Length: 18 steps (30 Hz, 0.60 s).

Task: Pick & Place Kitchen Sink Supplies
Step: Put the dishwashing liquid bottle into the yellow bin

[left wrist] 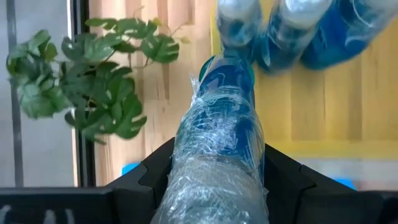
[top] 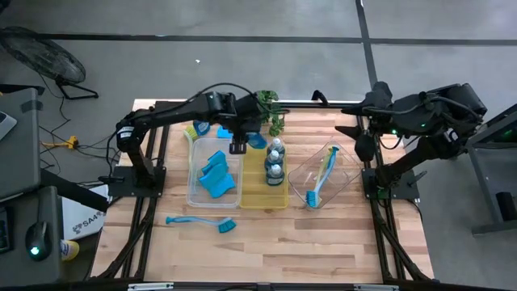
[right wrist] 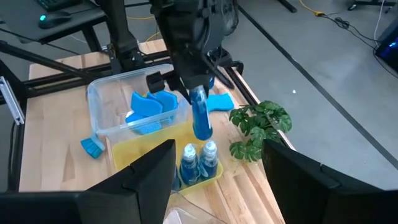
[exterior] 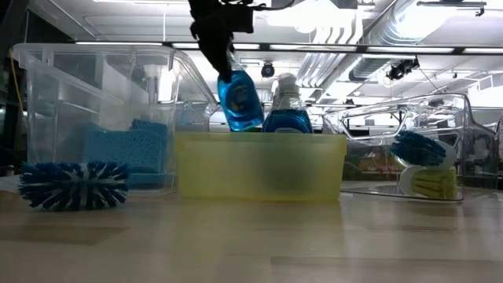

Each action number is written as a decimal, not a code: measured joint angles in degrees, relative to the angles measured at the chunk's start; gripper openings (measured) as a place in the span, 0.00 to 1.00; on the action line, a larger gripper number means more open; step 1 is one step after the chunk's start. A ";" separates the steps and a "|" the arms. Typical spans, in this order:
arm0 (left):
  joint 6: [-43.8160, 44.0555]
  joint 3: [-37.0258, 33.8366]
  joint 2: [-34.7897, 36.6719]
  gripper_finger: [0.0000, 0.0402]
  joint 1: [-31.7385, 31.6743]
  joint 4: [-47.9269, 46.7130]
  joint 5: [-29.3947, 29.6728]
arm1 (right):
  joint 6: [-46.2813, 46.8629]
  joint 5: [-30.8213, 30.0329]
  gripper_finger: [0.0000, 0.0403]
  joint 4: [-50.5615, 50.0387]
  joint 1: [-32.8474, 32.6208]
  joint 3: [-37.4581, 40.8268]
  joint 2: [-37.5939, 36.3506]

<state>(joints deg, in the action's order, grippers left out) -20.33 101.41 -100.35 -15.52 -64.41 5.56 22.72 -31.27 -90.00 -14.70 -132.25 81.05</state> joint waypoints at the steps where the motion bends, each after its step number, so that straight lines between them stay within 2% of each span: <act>1: 0.28 0.00 -0.22 0.41 0.43 0.06 0.44 | 0.01 0.00 0.58 -0.02 0.00 0.00 0.23; 18: 4.73 0.04 -5.77 0.40 2.81 -2.11 0.80 | 0.91 -0.59 0.58 -0.02 0.00 -0.02 4.19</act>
<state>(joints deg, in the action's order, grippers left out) -15.60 101.45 -106.11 -12.71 -66.52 6.36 23.63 -31.86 -90.01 -14.70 -132.26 85.24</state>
